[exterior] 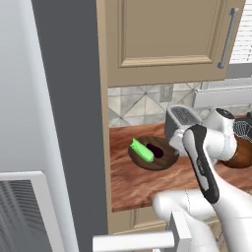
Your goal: Place the bowl with the corn and eggplant on the second highest shelf of the fridge. Place the bowl with the chicken drumstick and steak on the top shelf of the fridge.
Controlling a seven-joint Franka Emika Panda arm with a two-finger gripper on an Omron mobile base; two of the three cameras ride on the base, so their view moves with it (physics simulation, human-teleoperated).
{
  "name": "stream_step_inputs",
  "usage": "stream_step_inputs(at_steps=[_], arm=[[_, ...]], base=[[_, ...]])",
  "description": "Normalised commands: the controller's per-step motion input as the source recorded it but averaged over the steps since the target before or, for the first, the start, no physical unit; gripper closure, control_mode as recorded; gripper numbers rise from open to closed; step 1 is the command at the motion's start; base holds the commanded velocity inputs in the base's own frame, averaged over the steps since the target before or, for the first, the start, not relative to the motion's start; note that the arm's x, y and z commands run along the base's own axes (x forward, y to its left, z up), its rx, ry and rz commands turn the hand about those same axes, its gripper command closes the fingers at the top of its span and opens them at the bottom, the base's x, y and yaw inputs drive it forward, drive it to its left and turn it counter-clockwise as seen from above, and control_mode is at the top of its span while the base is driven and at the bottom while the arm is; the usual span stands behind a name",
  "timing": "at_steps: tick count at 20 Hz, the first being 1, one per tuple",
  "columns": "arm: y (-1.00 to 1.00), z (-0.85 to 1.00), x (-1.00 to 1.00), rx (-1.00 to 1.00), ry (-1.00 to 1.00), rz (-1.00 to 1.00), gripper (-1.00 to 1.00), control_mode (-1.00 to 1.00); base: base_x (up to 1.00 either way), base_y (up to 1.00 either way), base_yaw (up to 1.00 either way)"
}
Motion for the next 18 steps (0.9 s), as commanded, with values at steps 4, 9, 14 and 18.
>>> stream_step_inputs(at_steps=[4,9,14,18], arm=[[0.09,-0.35,0.64,0.0,0.05,-0.11,-1.0,-1.0],[0.0,-0.59,0.53,0.0,0.1,-0.04,-1.0,-1.0],[0.0,-0.38,0.65,0.0,0.06,-0.01,-1.0,-1.0],[0.0,-0.24,0.37,0.0,0.07,-0.02,-1.0,-1.0]], base=[[0.0,0.0,0.0],[0.0,0.0,0.0],[0.0,0.0,0.0],[0.0,0.0,0.0]])
